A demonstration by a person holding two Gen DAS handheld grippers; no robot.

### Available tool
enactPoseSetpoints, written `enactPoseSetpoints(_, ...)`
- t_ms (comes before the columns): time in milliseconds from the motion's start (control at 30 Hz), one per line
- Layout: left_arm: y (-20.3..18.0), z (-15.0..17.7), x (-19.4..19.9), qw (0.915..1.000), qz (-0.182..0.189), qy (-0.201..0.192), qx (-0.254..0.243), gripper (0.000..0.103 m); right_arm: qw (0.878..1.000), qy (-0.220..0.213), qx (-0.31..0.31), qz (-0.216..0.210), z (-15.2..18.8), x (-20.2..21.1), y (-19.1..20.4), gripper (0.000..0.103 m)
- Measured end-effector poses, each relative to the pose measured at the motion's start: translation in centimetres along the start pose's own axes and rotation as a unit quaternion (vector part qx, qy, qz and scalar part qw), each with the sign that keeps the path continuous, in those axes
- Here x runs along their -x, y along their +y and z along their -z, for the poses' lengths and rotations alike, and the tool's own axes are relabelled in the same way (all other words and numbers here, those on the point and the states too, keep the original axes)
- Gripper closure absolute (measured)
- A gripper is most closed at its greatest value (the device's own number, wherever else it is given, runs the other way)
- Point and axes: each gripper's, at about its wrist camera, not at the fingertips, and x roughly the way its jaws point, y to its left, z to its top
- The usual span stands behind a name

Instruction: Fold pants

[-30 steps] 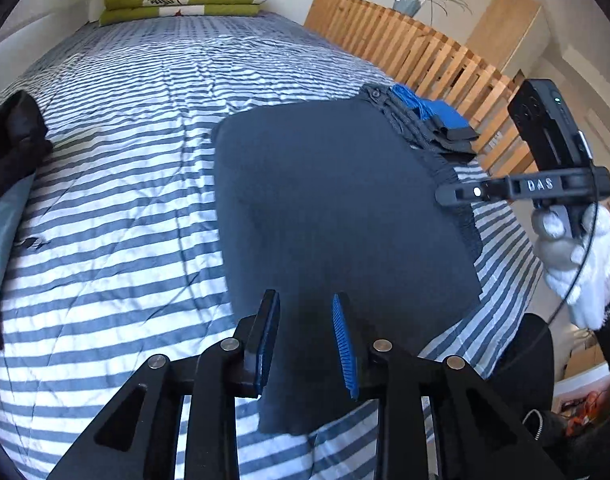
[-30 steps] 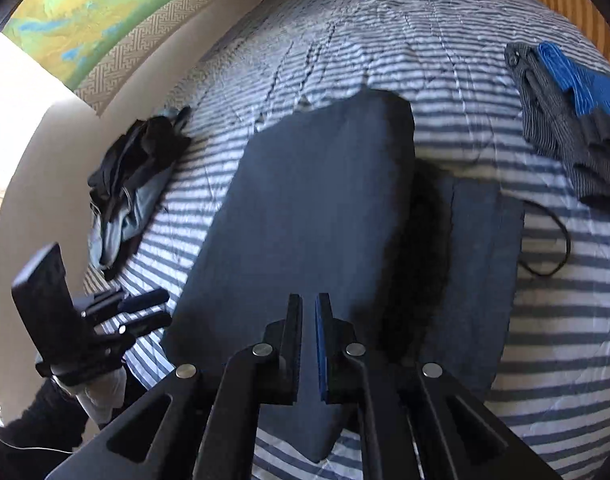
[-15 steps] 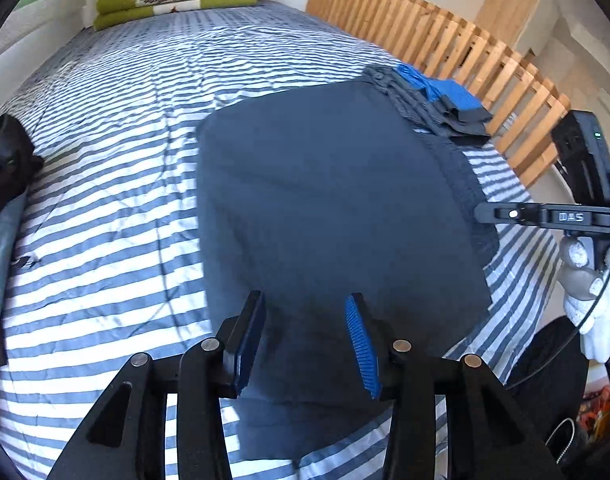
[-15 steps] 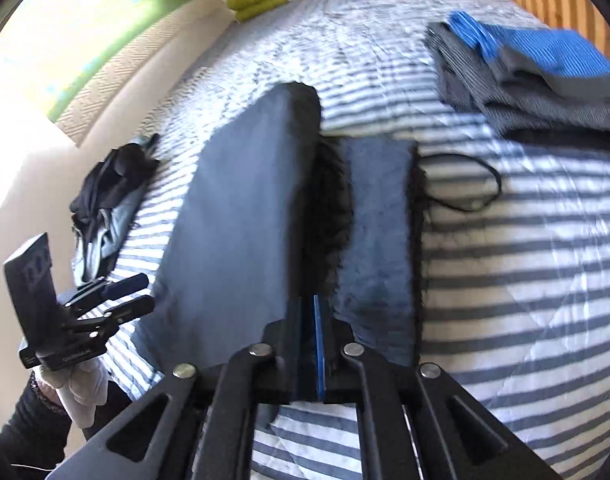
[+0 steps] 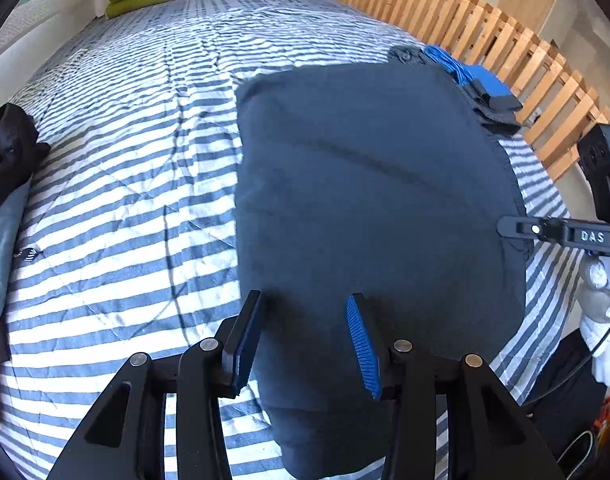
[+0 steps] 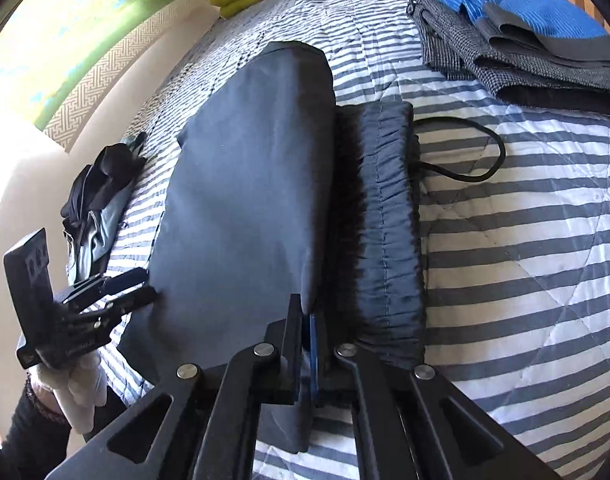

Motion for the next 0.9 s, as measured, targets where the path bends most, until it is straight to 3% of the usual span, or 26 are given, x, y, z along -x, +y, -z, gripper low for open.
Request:
enactPoseSetpoints(133, 1.1, -0.3, 0.0, 0.9999, -0.005, -0.004, 0.014, 0.057, 0.993, -0.071, 0.057, 0.071, -1.6, 2.8, 3.4, 0.091)
enactPoseSetpoints(233, 2.0, -0.5, -0.2, 0.9995, -0.015, -0.014, 0.023, 0.057, 0.988, -0.091, 0.109, 0.059, -4.2, 3.3, 6.7, 0.089)
enactPoseSetpoints(267, 2.6, -0.6, -0.1, 0.9992, -0.011, -0.017, 0.036, 0.057, 0.986, -0.091, 0.127, 0.054, -5.5, 2.9, 7.9, 0.082)
enactPoseSetpoints(300, 3.1, -0.7, -0.1, 0.9987, -0.008, -0.019, 0.046, 0.056, 0.984, -0.082, 0.155, 0.044, -7.1, 2.2, 9.5, 0.075)
enactPoseSetpoints(333, 3.7, -0.7, -0.2, 0.9982, -0.006, -0.019, 0.057, 0.054, 0.982, -0.069, 0.176, 0.031, -8.6, 1.5, 10.5, 0.061)
enactPoseSetpoints(367, 4.3, -0.7, -0.4, 0.9977, -0.001, -0.017, 0.066, 0.054, 0.979, -0.049, 0.194, 0.022, -10.4, 0.2, 12.0, 0.058)
enactPoseSetpoints(467, 5.1, 0.2, -1.1, 0.9971, 0.018, -0.007, 0.074, 0.054, 0.968, 0.004, 0.251, 0.02, -14.1, -4.0, 16.0, 0.058)
enactPoseSetpoints(600, 4.7, 1.1, -1.8, 0.9958, 0.054, -0.002, 0.074, 0.054, 0.941, 0.071, 0.32, 0.08, -17.4, -11.7, 19.8, 0.058)
enactPoseSetpoints(667, 4.5, 1.2, -2.0, 0.9949, 0.071, -0.002, 0.071, 0.054, 0.929, 0.094, 0.341, 0.105, -18.1, -14.4, 20.3, 0.058)
enactPoseSetpoints(800, 4.7, 1.3, -2.3, 0.9922, 0.102, -0.002, 0.071, 0.055, 0.915, 0.168, 0.349, 0.112, -18.8, -18.8, 20.3, 0.058)
enactPoseSetpoints(900, 4.9, 1.5, -2.4, 0.9907, 0.115, -0.001, 0.072, 0.055, 0.901, 0.196, 0.365, 0.13, -18.3, -20.0, 20.1, 0.059)
